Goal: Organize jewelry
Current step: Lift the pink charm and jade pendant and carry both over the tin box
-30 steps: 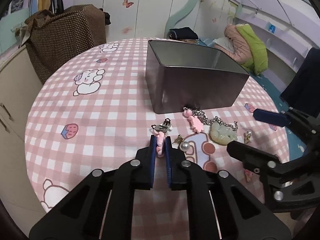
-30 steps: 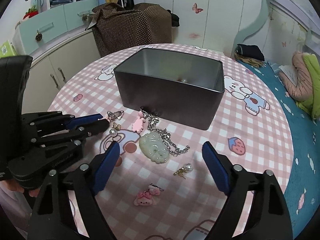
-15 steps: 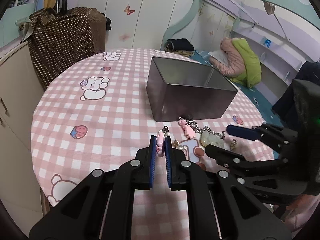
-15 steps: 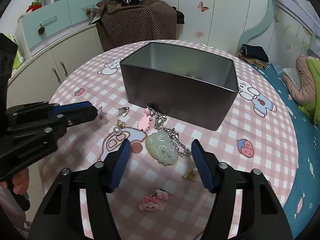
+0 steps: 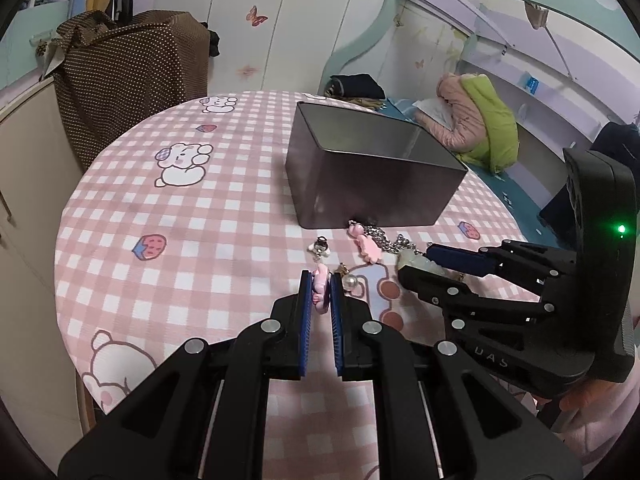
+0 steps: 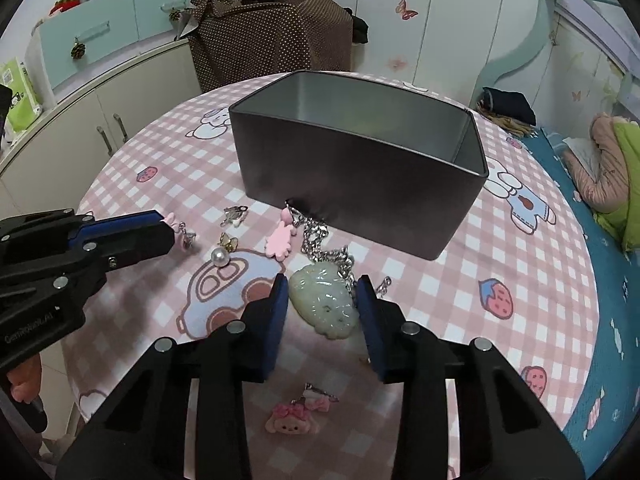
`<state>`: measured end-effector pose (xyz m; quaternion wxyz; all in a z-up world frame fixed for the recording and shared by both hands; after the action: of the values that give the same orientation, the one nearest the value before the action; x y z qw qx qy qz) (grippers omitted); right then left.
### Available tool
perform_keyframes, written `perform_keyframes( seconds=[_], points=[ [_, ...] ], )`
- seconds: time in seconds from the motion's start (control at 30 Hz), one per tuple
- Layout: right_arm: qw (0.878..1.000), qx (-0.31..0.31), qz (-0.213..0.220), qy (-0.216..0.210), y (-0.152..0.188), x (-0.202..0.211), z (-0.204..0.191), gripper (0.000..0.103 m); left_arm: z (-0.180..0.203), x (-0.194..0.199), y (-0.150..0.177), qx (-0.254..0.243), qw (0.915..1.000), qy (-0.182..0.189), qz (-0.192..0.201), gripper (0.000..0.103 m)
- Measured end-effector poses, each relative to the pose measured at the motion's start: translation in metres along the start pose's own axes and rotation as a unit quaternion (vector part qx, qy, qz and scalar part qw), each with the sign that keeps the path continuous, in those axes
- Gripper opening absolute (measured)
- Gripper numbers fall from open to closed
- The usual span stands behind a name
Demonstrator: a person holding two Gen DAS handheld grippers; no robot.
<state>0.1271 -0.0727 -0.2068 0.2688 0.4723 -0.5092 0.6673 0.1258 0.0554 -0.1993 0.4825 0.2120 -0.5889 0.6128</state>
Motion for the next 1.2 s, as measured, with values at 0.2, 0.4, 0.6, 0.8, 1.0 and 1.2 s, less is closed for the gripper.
perform_keyframes(
  seconds=[0.2, 0.4, 0.6, 0.8, 1.0, 1.2],
  points=[
    [1.0, 0.002, -0.008, 0.007, 0.004, 0.003, 0.001, 0.035, 0.0, 0.001, 0.001, 0.001, 1.0, 0.001, 0.002, 0.01],
    [1.0, 0.003, -0.005, 0.009, 0.01, 0.005, 0.0, 0.034, -0.004, 0.001, 0.004, 0.011, 0.9999, -0.001, 0.002, 0.01],
    [1.0, -0.025, -0.001, -0.006, 0.011, 0.008, 0.007, 0.029, -0.011, 0.005, 0.005, 0.023, 0.9997, -0.001, 0.007, 0.01],
    [1.0, -0.012, 0.0, -0.002, 0.01, 0.015, 0.003, 0.03, -0.011, 0.008, 0.005, 0.02, 0.9997, 0.004, 0.013, 0.01],
    [1.0, -0.014, -0.013, 0.008, 0.015, 0.01, 0.004, 0.031, -0.011, 0.007, 0.006, 0.021, 0.9997, 0.005, 0.011, 0.01],
    [1.0, -0.01, -0.005, 0.001, 0.02, 0.009, 0.004, 0.032, -0.012, 0.006, 0.007, 0.024, 0.9997, 0.005, 0.009, 0.01]
  ],
)
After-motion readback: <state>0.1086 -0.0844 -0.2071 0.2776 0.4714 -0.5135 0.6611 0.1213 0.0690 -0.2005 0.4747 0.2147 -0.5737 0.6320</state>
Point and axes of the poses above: each gripper's, at about its wrist camera, not at the fingertips, and x roughly against the way its jaws point, z to its right, y to its underside, the point moved 2 cm from there along -x, roughly the way its jaws point, and after that the axes turned 15 degrees about -z, right-handed, at the moved point
